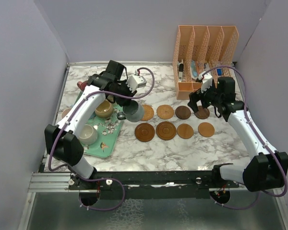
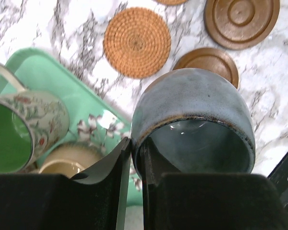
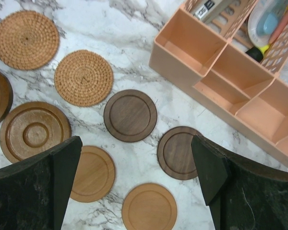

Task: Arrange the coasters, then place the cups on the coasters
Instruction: Pick up the cup from the tray, then place the cup on the coaster.

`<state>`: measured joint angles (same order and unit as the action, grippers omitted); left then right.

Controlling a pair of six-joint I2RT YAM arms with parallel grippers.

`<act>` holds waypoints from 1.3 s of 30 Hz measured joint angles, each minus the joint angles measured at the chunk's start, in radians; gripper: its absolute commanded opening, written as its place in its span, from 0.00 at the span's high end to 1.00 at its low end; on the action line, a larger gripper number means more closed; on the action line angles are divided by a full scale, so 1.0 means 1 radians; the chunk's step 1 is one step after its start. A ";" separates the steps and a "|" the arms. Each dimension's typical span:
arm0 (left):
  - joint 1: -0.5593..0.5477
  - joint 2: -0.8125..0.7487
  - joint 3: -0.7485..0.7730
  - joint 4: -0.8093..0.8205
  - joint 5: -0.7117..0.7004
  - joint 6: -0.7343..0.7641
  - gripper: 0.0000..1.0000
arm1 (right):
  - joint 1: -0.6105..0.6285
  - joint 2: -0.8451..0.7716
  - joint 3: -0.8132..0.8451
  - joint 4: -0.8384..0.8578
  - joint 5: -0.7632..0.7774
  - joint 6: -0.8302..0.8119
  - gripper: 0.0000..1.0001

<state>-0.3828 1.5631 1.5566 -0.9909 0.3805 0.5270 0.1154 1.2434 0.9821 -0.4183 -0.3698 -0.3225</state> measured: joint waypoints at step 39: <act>-0.352 0.489 0.416 0.396 -0.551 -0.644 1.00 | 0.017 -0.009 0.188 0.057 -0.309 0.226 0.26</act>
<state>-0.7345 2.0521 1.9728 -0.5949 -0.1707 -0.1169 0.1322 1.2343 1.1702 -0.3611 -0.6785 -0.0963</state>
